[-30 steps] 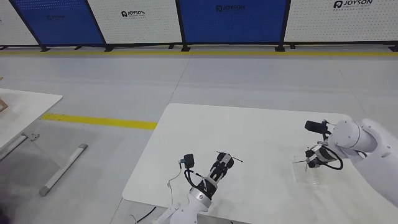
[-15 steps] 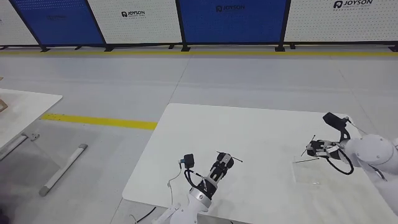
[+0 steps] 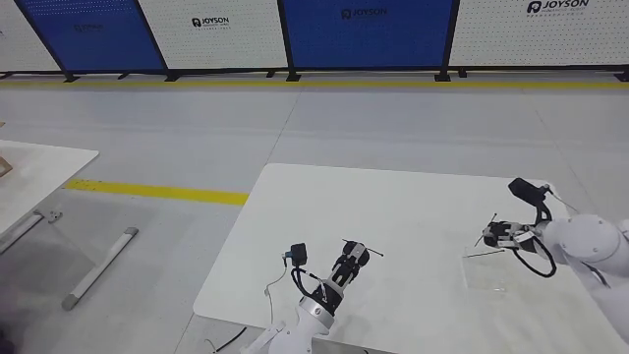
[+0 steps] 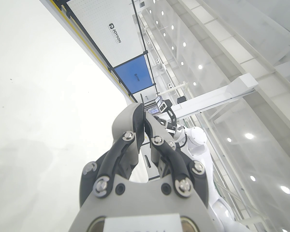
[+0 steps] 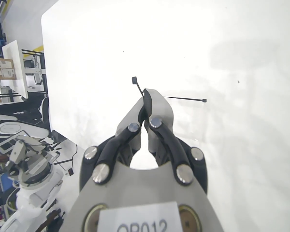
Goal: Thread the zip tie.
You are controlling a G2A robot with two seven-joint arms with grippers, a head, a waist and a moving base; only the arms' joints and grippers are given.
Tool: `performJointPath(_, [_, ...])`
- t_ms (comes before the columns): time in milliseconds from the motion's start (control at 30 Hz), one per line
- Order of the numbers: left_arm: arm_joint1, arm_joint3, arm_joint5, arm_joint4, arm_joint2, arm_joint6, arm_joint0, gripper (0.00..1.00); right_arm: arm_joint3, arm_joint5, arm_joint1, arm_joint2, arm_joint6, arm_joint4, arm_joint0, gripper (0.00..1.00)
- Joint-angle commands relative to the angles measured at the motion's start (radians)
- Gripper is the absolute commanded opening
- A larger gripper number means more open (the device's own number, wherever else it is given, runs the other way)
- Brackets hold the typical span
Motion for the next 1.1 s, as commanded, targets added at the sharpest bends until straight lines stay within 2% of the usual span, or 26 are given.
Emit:
performJointPath(0, [0.000,0.000,0.000,0.000,0.000,0.000,0.000,0.00,-0.040,0.010,0.004,0.019,-0.052,-0.006,-0.025,0.00])
performJointPath(167, [0.000,0.000,0.000,0.000,0.000,0.000,0.000,0.00,-0.156,0.006,0.025,0.110,-0.132,0.032,-0.122,0.00])
performJointPath(300, [0.000,0.000,0.000,0.000,0.000,0.000,0.000,0.00,-0.231,0.010,0.025,0.118,-0.124,0.044,-0.164,0.00])
performJointPath(433, [0.000,0.000,0.000,0.000,0.000,0.000,0.000,0.00,-0.186,0.017,-0.005,0.042,-0.090,0.018,-0.111,0.00])
performJointPath(767, [0.000,0.000,0.000,0.000,0.000,0.000,0.000,0.00,-0.186,0.017,-0.005,0.042,-0.090,0.018,-0.111,0.00])
performJointPath(867, [0.000,0.000,0.000,0.000,0.000,0.000,0.000,0.00,-0.188,0.017,-0.010,0.043,-0.135,0.026,-0.128,0.00])
performJointPath(1000, [0.000,0.000,0.000,0.000,0.000,0.000,0.000,0.00,-0.186,-0.053,-0.028,0.051,-0.161,0.148,-0.143,0.00])
performJointPath(1067, [0.000,0.000,0.000,0.000,0.000,0.000,0.000,0.00,-0.211,-0.054,-0.037,0.043,-0.212,0.164,-0.156,0.00])
